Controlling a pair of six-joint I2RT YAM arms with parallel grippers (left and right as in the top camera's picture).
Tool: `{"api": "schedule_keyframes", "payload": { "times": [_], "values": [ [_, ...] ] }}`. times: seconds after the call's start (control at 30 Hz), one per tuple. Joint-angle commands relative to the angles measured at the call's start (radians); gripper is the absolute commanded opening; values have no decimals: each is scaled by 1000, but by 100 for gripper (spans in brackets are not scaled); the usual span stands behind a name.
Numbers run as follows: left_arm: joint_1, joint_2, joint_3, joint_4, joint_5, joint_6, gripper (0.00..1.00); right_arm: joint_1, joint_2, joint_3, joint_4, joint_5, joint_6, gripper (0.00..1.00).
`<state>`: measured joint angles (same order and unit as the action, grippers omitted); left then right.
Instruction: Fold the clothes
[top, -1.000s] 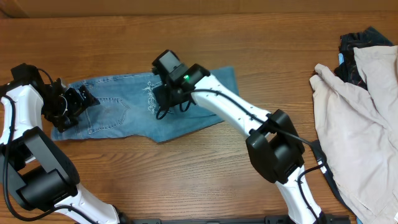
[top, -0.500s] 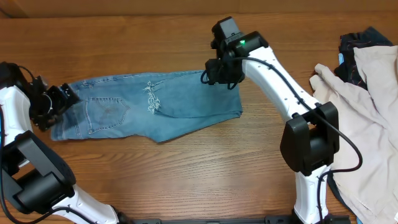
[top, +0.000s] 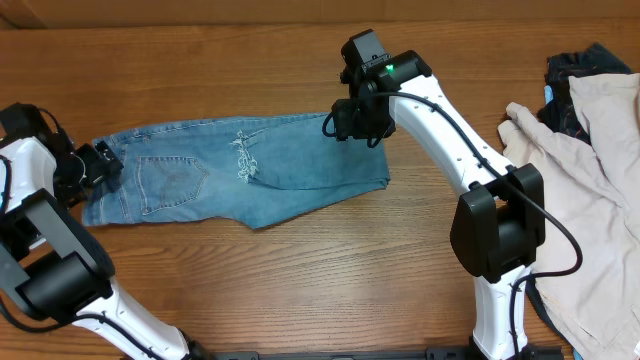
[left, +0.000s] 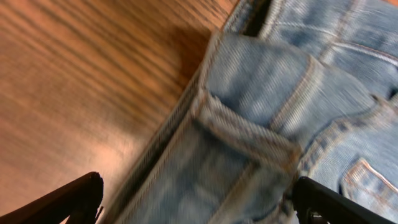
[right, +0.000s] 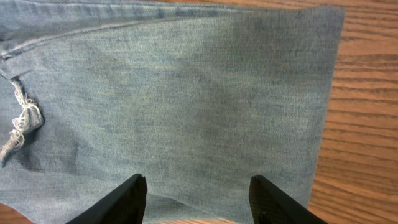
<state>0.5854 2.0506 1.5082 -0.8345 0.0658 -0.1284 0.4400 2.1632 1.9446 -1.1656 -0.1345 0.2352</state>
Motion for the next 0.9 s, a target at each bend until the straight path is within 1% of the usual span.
{"api": "schedule_keyframes", "payload": {
  "times": [0.0, 0.1, 0.2, 0.23, 0.33, 0.37, 0.4, 0.47, 0.5, 0.53, 0.63, 0.73, 0.87],
  "values": [
    [10, 42, 17, 32, 27, 24, 100, 2, -31, 20, 0, -8, 2, 57],
    [10, 83, 17, 47, 128, 53, 100, 2, -31, 20, 1, -8, 2, 57],
    [10, 129, 17, 45, 212, 55, 100, 2, -31, 20, 1, -8, 2, 57],
    [10, 143, 17, 41, 233, 55, 98, 2, -31, 20, 0, -8, 2, 57],
    [10, 170, 17, 27, 250, 56, 87, 2, -31, 20, -1, -9, 2, 57],
    [12, 174, 17, 25, 249, 64, 81, 2, -31, 20, -1, -9, 2, 57],
    [15, 174, 17, 24, 250, 68, 73, 2, -31, 20, -1, -9, 2, 57],
    [19, 172, 18, 24, 256, 69, 50, 2, -31, 20, 0, -9, 2, 57],
    [21, 172, 21, 24, 264, 69, 35, 2, -31, 20, 0, -8, 2, 57],
    [24, 172, 26, 22, 277, 69, 25, 2, -31, 20, 0, -5, 2, 57],
    [41, 161, 56, -2, 280, 70, 6, 2, -31, 20, 0, 29, 2, 57],
    [78, 144, 134, -61, 259, 69, 4, -4, -31, 20, 0, 51, 2, 58],
    [145, 132, 315, -191, 211, 70, 4, -15, -31, 20, 0, 51, 3, 58]
  ]
}}
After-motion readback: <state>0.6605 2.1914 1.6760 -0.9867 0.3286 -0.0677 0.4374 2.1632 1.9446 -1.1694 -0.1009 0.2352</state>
